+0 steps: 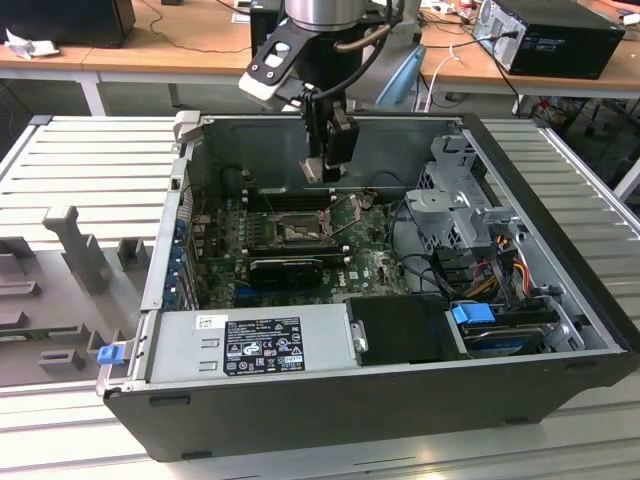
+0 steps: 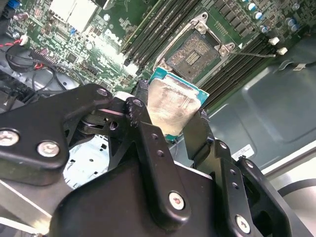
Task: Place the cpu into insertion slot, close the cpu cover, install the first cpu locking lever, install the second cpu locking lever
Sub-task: 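Place the cpu into insertion slot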
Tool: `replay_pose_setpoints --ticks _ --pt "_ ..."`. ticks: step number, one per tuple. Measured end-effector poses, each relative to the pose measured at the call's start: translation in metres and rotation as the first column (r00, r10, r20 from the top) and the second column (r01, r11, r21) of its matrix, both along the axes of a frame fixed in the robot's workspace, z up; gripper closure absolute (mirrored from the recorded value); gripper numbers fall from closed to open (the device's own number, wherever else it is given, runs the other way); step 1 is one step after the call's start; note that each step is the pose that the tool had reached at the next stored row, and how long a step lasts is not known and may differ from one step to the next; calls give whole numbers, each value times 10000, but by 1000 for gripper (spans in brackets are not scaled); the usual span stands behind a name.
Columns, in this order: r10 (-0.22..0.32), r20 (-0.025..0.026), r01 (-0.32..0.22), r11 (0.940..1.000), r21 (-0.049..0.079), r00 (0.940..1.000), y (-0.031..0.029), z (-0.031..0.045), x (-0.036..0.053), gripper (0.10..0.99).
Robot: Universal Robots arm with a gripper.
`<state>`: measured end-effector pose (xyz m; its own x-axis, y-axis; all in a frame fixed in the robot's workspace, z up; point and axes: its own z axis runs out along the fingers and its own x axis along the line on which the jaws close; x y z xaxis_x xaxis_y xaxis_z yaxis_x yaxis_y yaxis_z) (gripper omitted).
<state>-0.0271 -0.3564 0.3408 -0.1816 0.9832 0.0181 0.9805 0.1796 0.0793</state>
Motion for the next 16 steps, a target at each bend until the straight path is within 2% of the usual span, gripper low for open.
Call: replay_pose_setpoints --ticks 5,9,13,15,16 --pt "-191 0 191 9998 0 9998 0 -38 0 557" --pt "-801 0 801 9968 0 9968 0 -65 0 557" --pt "-1684 0 1684 9857 0 9857 0 -79 0 557" --pt "-2095 0 2095 9778 -1 9778 0 -86 0 557" --pt "-2425 0 2425 9701 -1 9701 0 -92 0 557"
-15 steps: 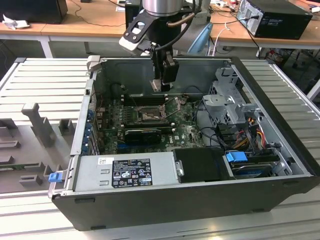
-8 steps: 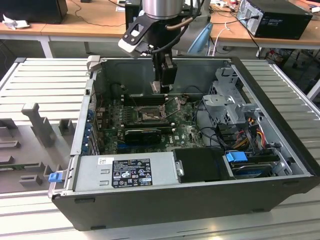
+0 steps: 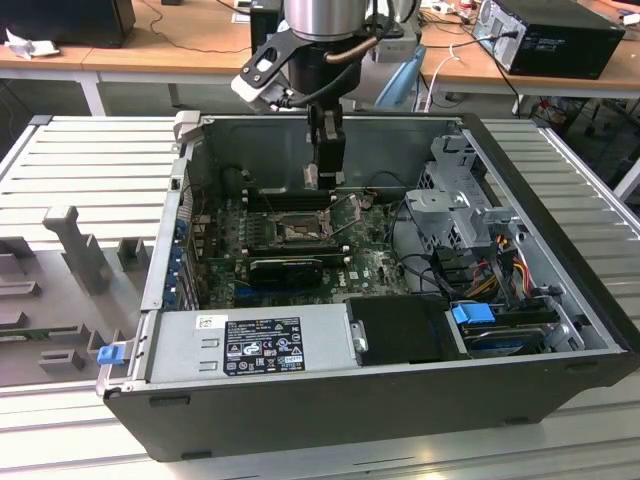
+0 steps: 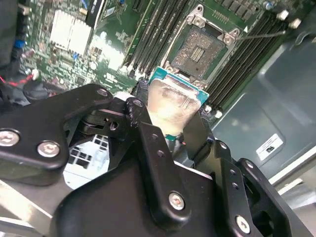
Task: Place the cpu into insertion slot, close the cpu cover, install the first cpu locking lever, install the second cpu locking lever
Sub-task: 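Place the cpu into insertion slot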
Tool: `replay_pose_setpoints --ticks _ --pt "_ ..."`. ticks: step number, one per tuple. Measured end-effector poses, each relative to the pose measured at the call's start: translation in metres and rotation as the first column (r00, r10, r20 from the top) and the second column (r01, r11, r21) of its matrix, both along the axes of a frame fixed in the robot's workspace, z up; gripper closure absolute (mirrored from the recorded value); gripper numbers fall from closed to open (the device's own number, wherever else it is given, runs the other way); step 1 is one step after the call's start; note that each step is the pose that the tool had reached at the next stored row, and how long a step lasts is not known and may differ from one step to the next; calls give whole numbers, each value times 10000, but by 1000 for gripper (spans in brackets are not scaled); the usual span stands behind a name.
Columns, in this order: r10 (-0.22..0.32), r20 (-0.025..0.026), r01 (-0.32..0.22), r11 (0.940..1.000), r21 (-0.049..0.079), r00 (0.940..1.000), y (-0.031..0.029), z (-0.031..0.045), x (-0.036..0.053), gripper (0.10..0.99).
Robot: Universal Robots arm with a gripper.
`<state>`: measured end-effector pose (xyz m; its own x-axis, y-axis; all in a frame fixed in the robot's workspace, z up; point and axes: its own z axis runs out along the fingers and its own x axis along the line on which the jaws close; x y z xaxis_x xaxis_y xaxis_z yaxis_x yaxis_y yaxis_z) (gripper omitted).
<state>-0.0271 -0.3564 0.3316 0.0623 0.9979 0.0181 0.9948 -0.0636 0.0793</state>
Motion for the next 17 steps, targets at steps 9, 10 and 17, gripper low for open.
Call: replay_pose_setpoints --ticks 9,10,17 --pt "-2269 0 2269 9739 0 9739 0 -36 0 557" --pt "-2439 0 2439 9698 0 9698 0 -39 0 557" --pt "-3747 0 3747 9272 -1 9272 0 -89 0 557"
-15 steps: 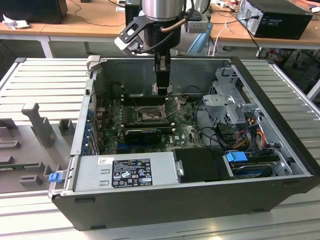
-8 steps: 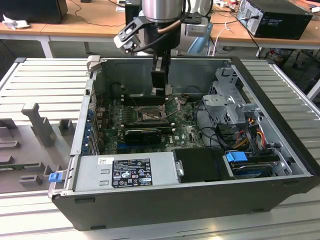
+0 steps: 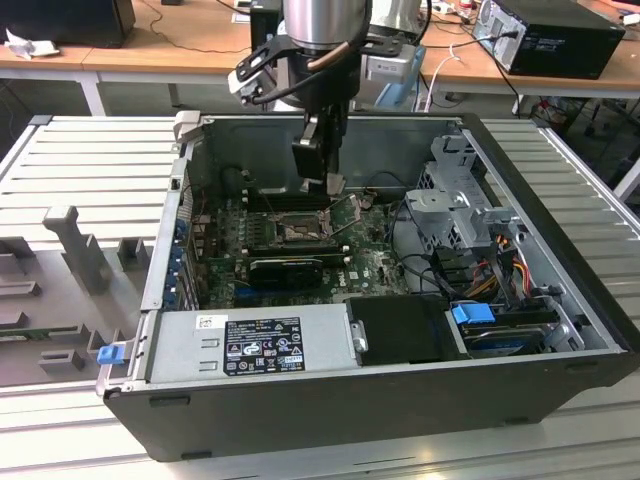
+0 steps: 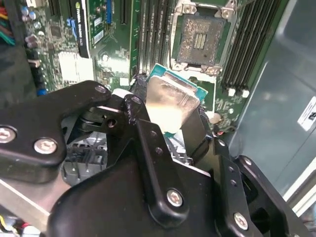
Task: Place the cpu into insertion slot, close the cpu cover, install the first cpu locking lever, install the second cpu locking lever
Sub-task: 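Place the cpu into insertion slot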
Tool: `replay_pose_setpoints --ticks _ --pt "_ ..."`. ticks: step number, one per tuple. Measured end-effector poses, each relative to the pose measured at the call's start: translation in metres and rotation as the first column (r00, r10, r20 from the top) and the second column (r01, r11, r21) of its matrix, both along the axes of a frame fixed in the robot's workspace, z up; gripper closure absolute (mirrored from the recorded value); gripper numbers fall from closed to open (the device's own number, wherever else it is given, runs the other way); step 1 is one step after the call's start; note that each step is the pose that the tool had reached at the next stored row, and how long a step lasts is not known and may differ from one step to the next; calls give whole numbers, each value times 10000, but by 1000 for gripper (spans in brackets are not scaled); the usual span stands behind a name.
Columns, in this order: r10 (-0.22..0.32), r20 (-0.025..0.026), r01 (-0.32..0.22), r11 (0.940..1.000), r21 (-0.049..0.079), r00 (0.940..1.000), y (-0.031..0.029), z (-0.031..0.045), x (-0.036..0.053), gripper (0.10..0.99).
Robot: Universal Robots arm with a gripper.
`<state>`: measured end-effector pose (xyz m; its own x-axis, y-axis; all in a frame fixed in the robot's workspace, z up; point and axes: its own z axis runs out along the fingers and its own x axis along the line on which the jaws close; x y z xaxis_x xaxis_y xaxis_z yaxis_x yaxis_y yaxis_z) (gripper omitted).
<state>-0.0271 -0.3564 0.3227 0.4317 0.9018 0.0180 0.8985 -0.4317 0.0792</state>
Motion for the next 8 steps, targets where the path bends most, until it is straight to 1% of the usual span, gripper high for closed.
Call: replay_pose_setpoints --ticks 2,4,6,8 --pt "-242 0 242 9997 0 9997 2 -37 -4 557" --pt "-198 1 198 9998 0 9998 5 -71 -13 557" --pt "191 1 -191 9998 1 9998 5 -100 -13 557" --pt "584 1 -584 9983 0 9983 5 -127 -13 557"
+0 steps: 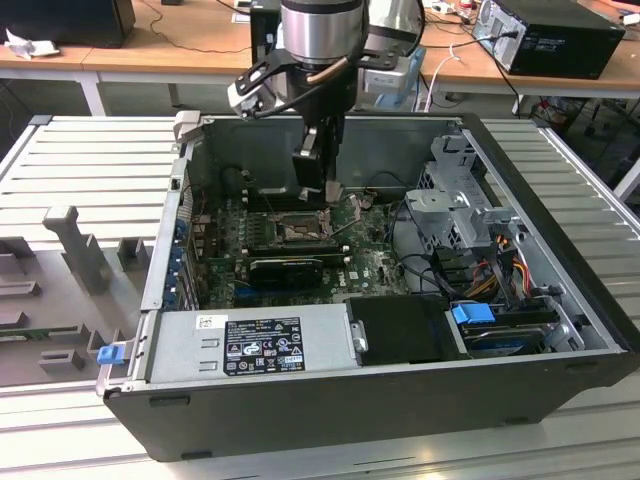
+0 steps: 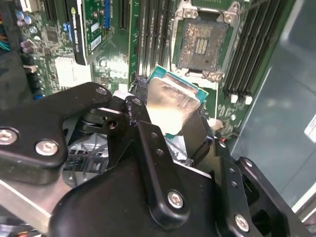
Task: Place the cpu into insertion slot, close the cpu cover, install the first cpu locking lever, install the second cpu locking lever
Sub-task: 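Place the cpu into insertion slot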
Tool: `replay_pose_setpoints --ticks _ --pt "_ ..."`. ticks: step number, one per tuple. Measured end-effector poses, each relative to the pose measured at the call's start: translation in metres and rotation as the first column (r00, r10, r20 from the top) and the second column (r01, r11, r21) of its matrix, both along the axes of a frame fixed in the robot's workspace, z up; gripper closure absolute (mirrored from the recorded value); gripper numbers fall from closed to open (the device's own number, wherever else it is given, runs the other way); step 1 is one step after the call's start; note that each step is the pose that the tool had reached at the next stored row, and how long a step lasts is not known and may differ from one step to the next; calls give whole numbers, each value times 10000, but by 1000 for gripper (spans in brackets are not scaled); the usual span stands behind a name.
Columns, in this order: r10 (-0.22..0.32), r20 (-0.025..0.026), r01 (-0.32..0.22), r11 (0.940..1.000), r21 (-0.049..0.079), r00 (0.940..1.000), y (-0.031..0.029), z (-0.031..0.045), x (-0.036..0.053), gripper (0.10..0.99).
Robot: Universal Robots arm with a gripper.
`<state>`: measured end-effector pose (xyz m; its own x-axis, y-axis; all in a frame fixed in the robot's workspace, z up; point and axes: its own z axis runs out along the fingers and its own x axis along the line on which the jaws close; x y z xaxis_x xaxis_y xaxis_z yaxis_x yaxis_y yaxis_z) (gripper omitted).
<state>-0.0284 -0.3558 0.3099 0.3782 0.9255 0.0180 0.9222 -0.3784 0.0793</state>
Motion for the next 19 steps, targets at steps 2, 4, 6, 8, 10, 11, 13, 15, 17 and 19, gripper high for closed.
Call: replay_pose_setpoints --ticks 2,4,6,8,10,11,13,15,17,19 --pt "588 0 -588 9983 1 9983 0 -42 0 557" --pt "1093 0 -1093 9940 0 9940 0 -74 0 557" --pt "1492 -1 -1492 9888 -1 9888 0 -87 0 557" --pt "1869 -2 -1869 9824 -2 9824 -1 -95 0 557" --pt "2221 -1 -2221 9750 0 9750 0 -100 0 557" --pt "2459 0 -2459 9693 1 9693 0 -104 0 557" --pt "3061 -1 -3061 9520 -1 9520 0 -115 0 557" --pt "3617 0 -3617 9323 0 9323 0 -130 0 557" --pt "4010 -2 -4010 9161 -1 9161 0 -137 0 557" --pt "4479 -1 -4479 8941 -1 8941 0 -146 0 557"
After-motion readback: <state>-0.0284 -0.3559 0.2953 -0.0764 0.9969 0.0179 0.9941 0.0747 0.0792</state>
